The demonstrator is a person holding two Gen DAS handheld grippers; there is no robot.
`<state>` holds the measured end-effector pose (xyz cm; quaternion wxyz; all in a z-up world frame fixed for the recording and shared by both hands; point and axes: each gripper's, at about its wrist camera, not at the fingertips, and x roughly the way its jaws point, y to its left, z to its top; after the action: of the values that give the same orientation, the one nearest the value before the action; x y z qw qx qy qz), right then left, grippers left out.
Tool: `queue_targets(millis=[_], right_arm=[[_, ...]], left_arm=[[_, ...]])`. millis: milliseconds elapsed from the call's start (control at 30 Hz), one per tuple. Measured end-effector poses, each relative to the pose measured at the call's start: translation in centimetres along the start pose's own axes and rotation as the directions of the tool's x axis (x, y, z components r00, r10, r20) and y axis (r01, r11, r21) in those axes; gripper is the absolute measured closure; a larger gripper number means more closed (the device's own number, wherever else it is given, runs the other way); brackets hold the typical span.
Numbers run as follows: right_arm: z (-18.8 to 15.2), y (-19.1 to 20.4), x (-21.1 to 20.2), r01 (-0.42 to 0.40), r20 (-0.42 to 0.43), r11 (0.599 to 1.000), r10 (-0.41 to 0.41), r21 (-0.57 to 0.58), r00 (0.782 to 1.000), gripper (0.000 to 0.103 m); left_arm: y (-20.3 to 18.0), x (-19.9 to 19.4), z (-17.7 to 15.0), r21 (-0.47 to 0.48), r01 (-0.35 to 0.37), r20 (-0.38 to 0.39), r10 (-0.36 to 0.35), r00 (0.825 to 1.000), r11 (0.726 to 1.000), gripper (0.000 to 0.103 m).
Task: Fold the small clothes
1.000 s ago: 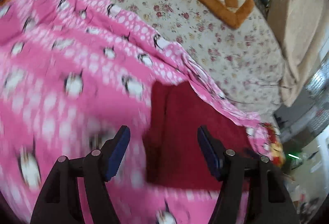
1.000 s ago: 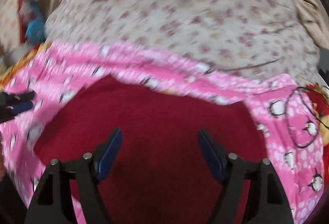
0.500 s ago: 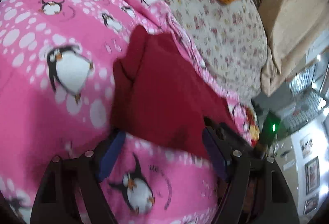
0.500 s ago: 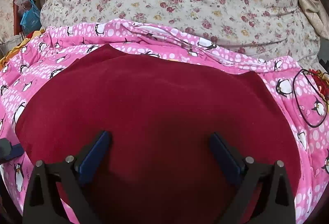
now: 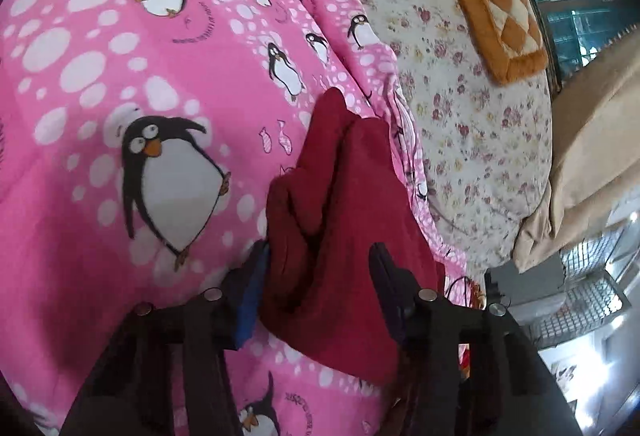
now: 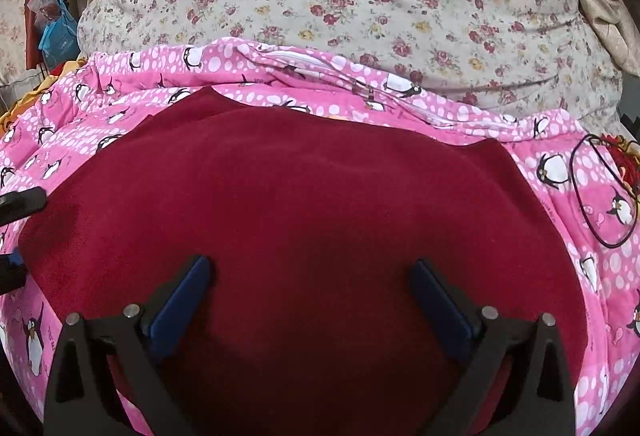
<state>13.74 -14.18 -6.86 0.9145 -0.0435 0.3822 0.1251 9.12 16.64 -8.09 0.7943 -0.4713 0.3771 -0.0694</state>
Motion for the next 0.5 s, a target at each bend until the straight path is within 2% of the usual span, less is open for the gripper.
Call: queue_targets(millis=[200,367,500], right_arm=[[0.0,0.1,0.0,0.001,0.001,1.0,-0.001,0.001,1.0,0.001],[0.0,0.1,0.0,0.001,0.001,1.0,-0.001,0.001,1.0,0.001],[0.0,0.0,0.0,0.001,0.001,1.0,-0.001,0.0,1.0,0.001]], left_arm=[[-1.5,0.2,-1.4,0.162,-0.071,0.024,0.068,0.997,0.984,0.075],[-2.1,0.3,-2.0,0.222,-0.12,0.055,0.11,0.992,0.968,0.075],[-2.2,0.4,-2.1,0.239,-0.126,0.061,0.115,0.992,0.963,0.073]])
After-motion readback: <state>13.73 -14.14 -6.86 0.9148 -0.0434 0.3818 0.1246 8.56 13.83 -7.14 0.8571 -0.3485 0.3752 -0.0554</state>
